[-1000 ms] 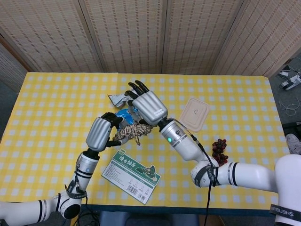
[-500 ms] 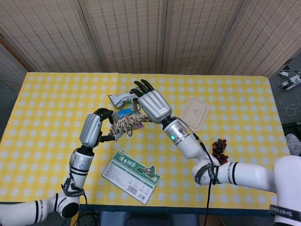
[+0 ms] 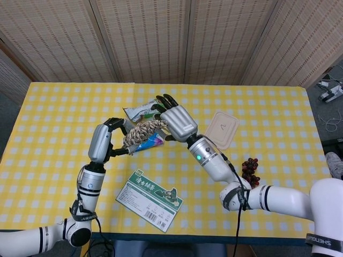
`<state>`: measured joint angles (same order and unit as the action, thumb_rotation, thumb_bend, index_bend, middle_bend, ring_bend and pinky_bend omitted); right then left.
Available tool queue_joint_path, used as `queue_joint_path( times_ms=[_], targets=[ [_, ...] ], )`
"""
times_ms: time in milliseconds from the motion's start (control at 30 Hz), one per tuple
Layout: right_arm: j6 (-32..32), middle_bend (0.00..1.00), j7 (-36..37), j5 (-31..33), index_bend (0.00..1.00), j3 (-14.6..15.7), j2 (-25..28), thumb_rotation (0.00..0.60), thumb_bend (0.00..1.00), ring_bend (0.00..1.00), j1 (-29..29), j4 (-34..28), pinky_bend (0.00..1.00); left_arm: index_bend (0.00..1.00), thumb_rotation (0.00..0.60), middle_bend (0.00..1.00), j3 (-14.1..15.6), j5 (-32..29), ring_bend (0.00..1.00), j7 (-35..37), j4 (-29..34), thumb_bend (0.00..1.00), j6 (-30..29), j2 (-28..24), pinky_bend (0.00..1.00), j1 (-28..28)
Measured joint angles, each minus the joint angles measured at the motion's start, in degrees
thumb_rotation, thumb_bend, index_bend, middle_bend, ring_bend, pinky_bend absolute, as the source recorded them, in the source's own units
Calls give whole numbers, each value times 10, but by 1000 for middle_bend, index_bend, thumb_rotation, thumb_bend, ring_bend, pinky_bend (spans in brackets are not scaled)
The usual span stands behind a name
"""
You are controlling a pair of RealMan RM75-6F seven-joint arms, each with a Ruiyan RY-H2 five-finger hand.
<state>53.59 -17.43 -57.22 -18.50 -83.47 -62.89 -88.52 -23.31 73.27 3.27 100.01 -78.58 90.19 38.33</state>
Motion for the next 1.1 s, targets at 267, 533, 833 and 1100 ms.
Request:
queue_joint_path(
  times_ms=[267, 533, 833, 1100],
  targets=[
    [-6, 225, 3, -11, 605, 13, -3, 600, 502, 48, 7, 1, 0, 730, 600, 807, -31, -33, 595, -1, 11, 306, -1, -7, 371, 1],
    [-9, 225, 10, -25, 605, 21, -4, 600, 502, 48, 16, -4, 0, 730, 600, 807, -51, -63, 596, -20, -7, 306, -4, -13, 371, 4],
    [-21, 154, -2, -21, 368, 27, 1, 600, 424, 29, 17, -14, 0, 728, 600, 807, -43, -67, 596, -51, -36, 305, 3, -29, 371, 5],
    [-14, 79, -9, -14, 38, 31, 24, 600, 229, 0, 31, -33, 0, 723, 600, 807, -15, -42, 593, -66, -66, 305, 12, -42, 371, 3]
  ],
)
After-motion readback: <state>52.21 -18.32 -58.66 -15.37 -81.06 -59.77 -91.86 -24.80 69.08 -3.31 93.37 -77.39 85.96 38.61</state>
